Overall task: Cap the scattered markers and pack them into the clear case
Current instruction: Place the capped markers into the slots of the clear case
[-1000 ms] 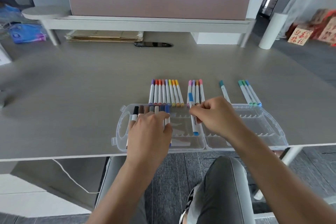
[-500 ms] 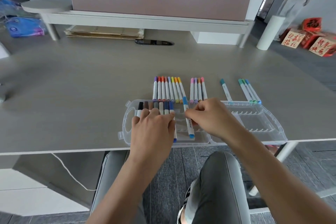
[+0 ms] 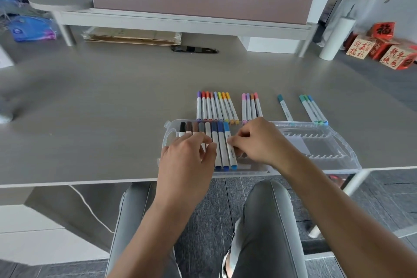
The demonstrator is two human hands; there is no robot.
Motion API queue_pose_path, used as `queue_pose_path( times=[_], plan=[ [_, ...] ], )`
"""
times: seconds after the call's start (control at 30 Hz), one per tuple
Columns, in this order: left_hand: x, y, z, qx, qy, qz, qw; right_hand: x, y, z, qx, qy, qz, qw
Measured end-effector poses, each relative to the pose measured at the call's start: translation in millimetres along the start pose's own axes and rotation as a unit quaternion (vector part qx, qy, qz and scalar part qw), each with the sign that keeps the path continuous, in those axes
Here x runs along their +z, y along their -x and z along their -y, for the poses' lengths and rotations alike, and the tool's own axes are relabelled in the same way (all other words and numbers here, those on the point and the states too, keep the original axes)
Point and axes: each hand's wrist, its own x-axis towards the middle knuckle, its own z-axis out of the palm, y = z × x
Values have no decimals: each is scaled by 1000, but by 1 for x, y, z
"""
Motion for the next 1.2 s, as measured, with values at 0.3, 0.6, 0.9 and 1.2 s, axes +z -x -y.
queue_pose_path(
  times=[0.3, 0.6, 0.9, 1.2],
  plan=[
    [0, -3, -1, -5, -1, 3, 1000, -2, 1, -1, -27, 29, 3, 999],
    [10, -12, -5, 5, 6, 2, 1000, 1, 2, -3, -22, 50, -49, 997],
    [44, -44, -60, 7, 33, 49, 998, -53, 6, -86, 47, -52, -160, 985],
    [120, -93, -132, 31, 28, 147, 988, -115, -21, -183, 118, -55, -204, 970]
  ],
)
